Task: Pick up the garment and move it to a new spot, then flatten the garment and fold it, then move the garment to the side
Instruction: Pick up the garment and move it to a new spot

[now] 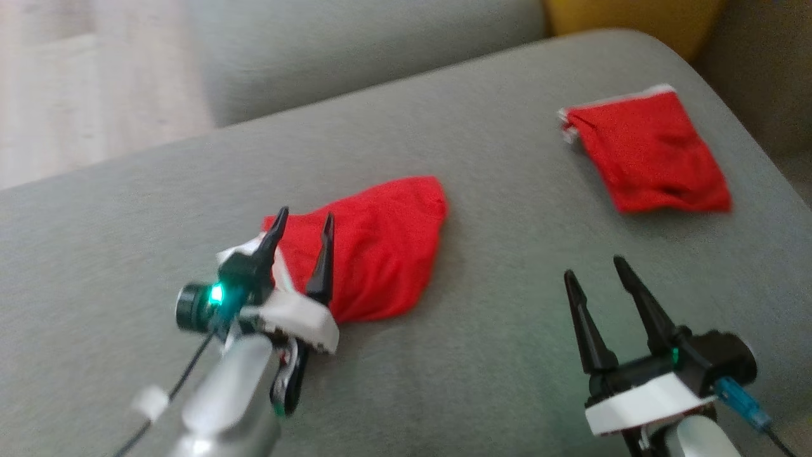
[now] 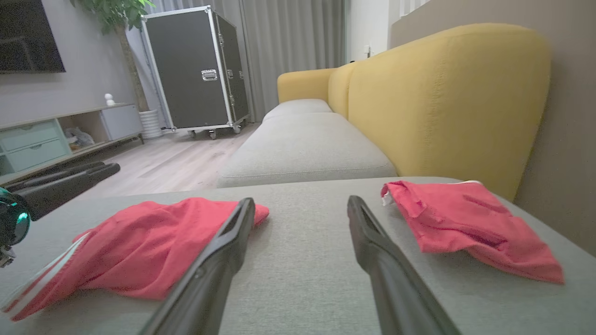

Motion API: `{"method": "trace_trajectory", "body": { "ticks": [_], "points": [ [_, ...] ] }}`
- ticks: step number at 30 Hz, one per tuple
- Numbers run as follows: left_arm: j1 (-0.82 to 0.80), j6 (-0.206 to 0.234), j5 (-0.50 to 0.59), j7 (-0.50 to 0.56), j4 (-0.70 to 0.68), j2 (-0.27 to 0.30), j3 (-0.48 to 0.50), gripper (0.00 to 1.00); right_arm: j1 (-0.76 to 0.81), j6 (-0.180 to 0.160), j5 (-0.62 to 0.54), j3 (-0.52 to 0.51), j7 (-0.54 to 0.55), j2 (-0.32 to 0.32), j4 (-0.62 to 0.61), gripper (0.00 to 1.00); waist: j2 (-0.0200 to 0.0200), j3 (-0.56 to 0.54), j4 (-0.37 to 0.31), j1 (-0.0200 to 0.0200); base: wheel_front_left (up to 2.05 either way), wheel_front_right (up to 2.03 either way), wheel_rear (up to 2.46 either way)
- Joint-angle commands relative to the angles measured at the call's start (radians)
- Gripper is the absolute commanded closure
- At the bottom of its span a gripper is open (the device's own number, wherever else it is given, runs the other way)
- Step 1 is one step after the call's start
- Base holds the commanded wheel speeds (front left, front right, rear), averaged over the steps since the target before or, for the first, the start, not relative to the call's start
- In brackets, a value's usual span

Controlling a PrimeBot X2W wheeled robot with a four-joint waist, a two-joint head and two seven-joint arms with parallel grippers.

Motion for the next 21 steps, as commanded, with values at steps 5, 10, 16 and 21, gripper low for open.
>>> {"method": "trace_trajectory", "body": {
  "ticks": [5, 10, 16, 21],
  "points": [
    [0.146, 0.042, 0.064, -0.012, -0.206, 0.016, 0.11, 0.0, 0.009, -0.001, 0.019, -0.003, -0.011, 0.018, -0.024, 0.0, -0.0001, -0.104, 0.159, 0.0001, 0.0, 0.0, 0.0],
    [0.313, 0.087, 0.136, -0.012, -0.392, 0.013, 0.195, 0.0, 0.045, -0.001, -0.015, -0.033, -0.011, 0.031, -0.028, 0.0, -0.0001, -0.141, 0.23, 0.0001, 0.0, 0.0, 0.0],
    [0.487, 0.113, 0.238, -0.012, -0.557, 0.021, 0.267, 0.0, 0.09, -0.001, -0.076, -0.047, -0.011, 0.038, -0.032, 0.0, -0.0001, -0.174, 0.273, 0.0001, 0.0, 0.0, 0.0],
    [0.637, 0.121, 0.303, -0.012, -0.658, 0.018, 0.318, 0.0, 0.151, -0.001, -0.097, -0.094, -0.011, 0.05, -0.04, 0.0, -0.0001, -0.2, 0.303, 0.0001, 0.0, 0.0, 0.0]
  ]
}}
